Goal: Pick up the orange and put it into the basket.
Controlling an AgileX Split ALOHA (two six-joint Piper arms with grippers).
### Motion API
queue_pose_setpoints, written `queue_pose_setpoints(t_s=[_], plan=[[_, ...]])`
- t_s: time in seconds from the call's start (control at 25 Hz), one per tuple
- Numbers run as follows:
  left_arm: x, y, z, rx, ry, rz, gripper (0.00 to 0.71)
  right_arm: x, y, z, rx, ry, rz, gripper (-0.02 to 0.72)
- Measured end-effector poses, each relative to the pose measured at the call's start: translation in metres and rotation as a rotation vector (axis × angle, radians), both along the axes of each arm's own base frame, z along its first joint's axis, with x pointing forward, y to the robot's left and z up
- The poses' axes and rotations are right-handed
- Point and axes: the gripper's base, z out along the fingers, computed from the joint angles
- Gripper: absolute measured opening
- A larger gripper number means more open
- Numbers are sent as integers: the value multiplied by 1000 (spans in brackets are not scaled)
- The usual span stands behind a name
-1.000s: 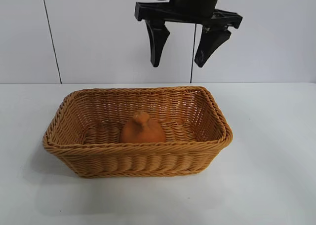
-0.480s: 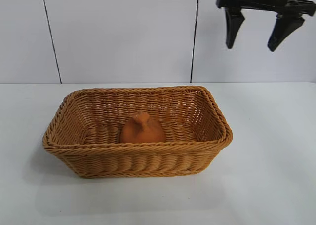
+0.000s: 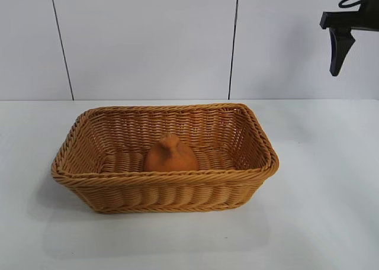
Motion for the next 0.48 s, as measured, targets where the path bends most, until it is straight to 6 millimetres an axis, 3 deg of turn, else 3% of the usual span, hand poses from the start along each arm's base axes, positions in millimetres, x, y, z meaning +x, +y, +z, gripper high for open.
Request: queue_pose_setpoints(t_s=[0.04,0.2,0.48], plan=[[0,0,0,0,0,0,693,-11,-1,-9,1,49,8,568],[0,0,0,0,-2,0,693,-42,-1,-12,6,110,25,568],[0,0,0,0,-2,0,693,-119,-3,-2,5,161,31,568]])
